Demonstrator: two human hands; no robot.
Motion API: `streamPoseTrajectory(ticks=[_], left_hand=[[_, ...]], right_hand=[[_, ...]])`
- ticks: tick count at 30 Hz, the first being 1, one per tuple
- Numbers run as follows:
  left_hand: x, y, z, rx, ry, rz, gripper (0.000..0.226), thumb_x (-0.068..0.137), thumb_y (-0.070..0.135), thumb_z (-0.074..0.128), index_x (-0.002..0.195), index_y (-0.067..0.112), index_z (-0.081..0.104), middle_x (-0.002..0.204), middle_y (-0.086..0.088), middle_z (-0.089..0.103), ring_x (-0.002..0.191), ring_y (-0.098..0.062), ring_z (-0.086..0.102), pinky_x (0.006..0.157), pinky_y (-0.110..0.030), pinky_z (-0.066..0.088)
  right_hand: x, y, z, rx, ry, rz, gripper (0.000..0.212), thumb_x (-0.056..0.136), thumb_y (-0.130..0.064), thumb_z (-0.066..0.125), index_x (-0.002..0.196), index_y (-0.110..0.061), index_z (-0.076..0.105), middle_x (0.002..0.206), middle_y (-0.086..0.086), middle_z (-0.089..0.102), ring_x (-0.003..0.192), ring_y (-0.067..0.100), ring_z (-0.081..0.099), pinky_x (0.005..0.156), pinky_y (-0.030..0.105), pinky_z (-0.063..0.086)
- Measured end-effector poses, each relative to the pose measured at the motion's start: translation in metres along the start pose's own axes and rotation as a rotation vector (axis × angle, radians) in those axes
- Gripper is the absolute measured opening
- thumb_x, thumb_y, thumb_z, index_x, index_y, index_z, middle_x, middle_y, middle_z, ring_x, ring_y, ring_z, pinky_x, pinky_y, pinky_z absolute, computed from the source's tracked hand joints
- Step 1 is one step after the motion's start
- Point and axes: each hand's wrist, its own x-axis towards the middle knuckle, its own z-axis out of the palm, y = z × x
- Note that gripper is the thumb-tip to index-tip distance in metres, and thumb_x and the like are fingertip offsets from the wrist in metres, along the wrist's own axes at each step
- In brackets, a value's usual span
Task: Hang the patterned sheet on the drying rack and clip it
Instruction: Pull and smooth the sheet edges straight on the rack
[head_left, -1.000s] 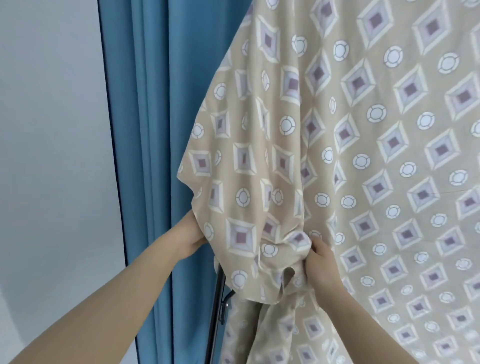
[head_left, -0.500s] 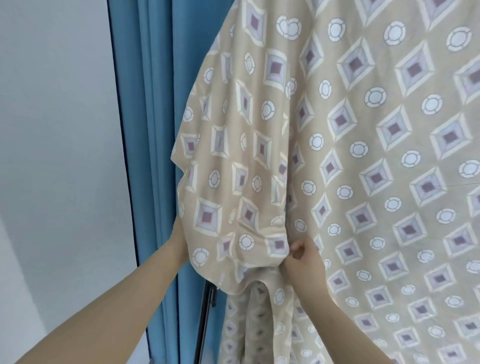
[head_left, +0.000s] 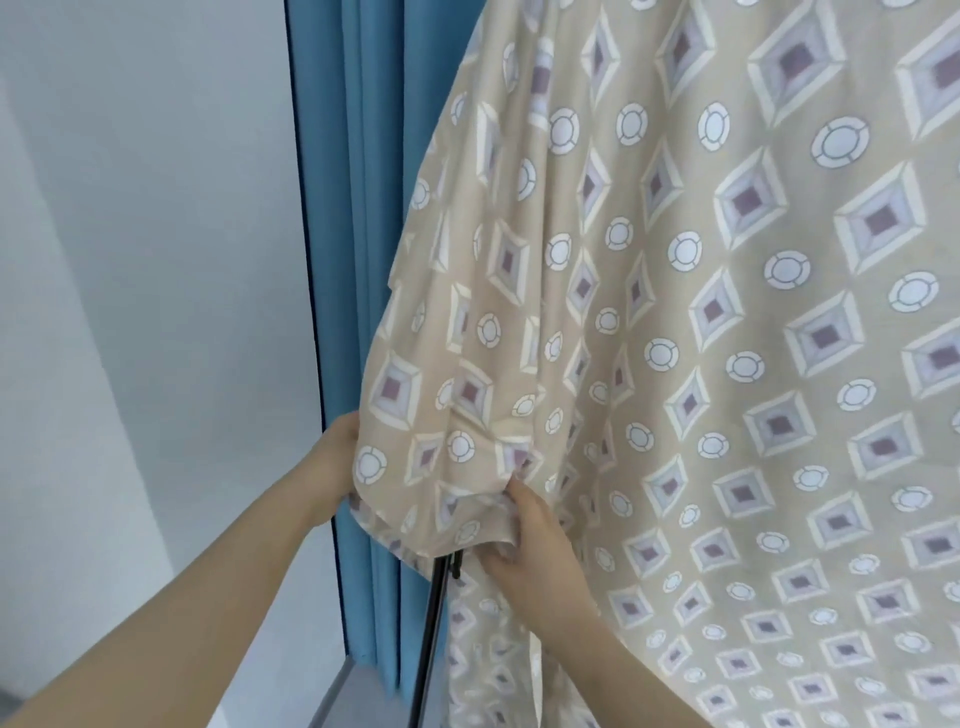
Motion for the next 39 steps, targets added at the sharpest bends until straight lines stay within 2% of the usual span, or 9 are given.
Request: streamPoseTrajectory(ticks=[3, 7, 10, 14, 18, 26, 32, 35, 39], left_hand=[[0.002, -0.013, -0.010, -0.165, 0.081, 0.067, 0.032, 0.078, 0.014, 0.059, 0.109, 0.006, 0.059, 0.101, -0.015, 0.068, 0.090, -0.028, 0.064, 0.079, -0.039, 0.052], [0.015, -0.016, -0.022, -0.054, 0.314, 0.217, 0.008, 0.093, 0.016, 0.051, 0.095, 0.016, 0.058, 0.094, -0.010, 0.065, 0.091, -0.028, 0.063, 0.080, -0.040, 0.051], [0.020, -0.008, -0.040, 0.152, 0.211, 0.396, 0.024, 0.081, 0.022, 0.071, 0.089, 0.034, 0.051, 0.088, 0.012, 0.059, 0.081, -0.008, 0.057, 0.070, -0.017, 0.045], [0.033, 0.001, -0.069, 0.524, 0.073, 0.352, 0.038, 0.075, 0.024, 0.077, 0.102, 0.031, 0.052, 0.090, 0.012, 0.061, 0.086, -0.013, 0.059, 0.076, -0.028, 0.047], [0.035, 0.005, -0.092, 0.189, 0.229, 0.303, 0.012, 0.082, 0.015, 0.069, 0.080, 0.020, 0.058, 0.074, 0.006, 0.061, 0.078, -0.022, 0.060, 0.069, -0.034, 0.050], [0.017, -0.019, -0.076, 0.123, -0.398, 0.112, 0.023, 0.077, -0.008, 0.063, 0.074, 0.014, 0.060, 0.056, 0.019, 0.064, 0.054, 0.011, 0.057, 0.051, -0.003, 0.040], [0.024, -0.012, -0.088, -0.286, -0.303, 0.019, 0.019, 0.094, 0.001, 0.046, 0.100, 0.018, 0.053, 0.084, 0.002, 0.066, 0.075, -0.010, 0.062, 0.060, -0.014, 0.050], [0.022, -0.019, -0.108, -0.363, -0.222, 0.146, 0.057, 0.087, -0.003, 0.055, 0.126, 0.037, 0.042, 0.086, 0.007, 0.074, 0.080, -0.012, 0.070, 0.074, -0.036, 0.054], [0.021, -0.013, -0.122, -0.412, -0.067, 0.215, 0.050, 0.086, 0.000, 0.061, 0.106, 0.044, 0.047, 0.077, 0.002, 0.070, 0.070, -0.015, 0.067, 0.064, -0.029, 0.054]], right_hand=[[0.000, -0.002, -0.005, 0.149, 0.112, 0.085, 0.037, 0.087, -0.008, 0.049, 0.115, -0.032, 0.055, 0.103, -0.010, 0.065, 0.094, 0.012, 0.059, 0.078, 0.028, 0.047], [0.004, -0.006, -0.015, 0.258, 0.268, 0.212, 0.029, 0.092, -0.001, 0.038, 0.091, -0.025, 0.054, 0.076, -0.008, 0.058, 0.067, 0.006, 0.051, 0.057, 0.010, 0.037], [0.006, -0.003, -0.016, 0.247, 0.449, 0.323, 0.027, 0.095, -0.005, 0.035, 0.097, -0.025, 0.052, 0.082, -0.004, 0.058, 0.070, 0.010, 0.050, 0.059, 0.019, 0.038], [0.007, -0.005, -0.007, 0.229, 0.679, 0.441, 0.023, 0.096, -0.008, 0.035, 0.108, -0.015, 0.053, 0.084, -0.003, 0.054, 0.082, 0.025, 0.051, 0.071, 0.033, 0.037], [-0.007, -0.027, 0.012, 0.292, 0.819, 0.437, 0.019, 0.094, -0.003, 0.034, 0.094, -0.016, 0.048, 0.073, -0.001, 0.050, 0.070, 0.029, 0.049, 0.060, 0.034, 0.035], [-0.025, -0.074, 0.083, 0.562, 0.236, 0.401, 0.027, 0.087, -0.018, 0.053, 0.062, -0.014, 0.044, 0.056, -0.010, 0.038, 0.056, 0.006, 0.036, 0.050, 0.012, 0.031], [-0.008, -0.112, 0.103, 0.522, -0.150, 0.289, 0.043, 0.094, -0.016, 0.053, 0.054, -0.029, 0.046, 0.060, -0.011, 0.038, 0.060, 0.008, 0.037, 0.059, 0.016, 0.029], [-0.003, -0.121, 0.102, 0.478, -0.103, 0.320, 0.035, 0.092, -0.008, 0.053, 0.062, -0.025, 0.058, 0.054, -0.017, 0.047, 0.056, 0.000, 0.043, 0.058, 0.013, 0.033], [0.003, -0.121, 0.105, 0.402, 0.207, 0.337, 0.005, 0.082, -0.010, 0.059, 0.077, -0.012, 0.061, 0.068, -0.010, 0.056, 0.065, 0.004, 0.049, 0.061, 0.015, 0.037]])
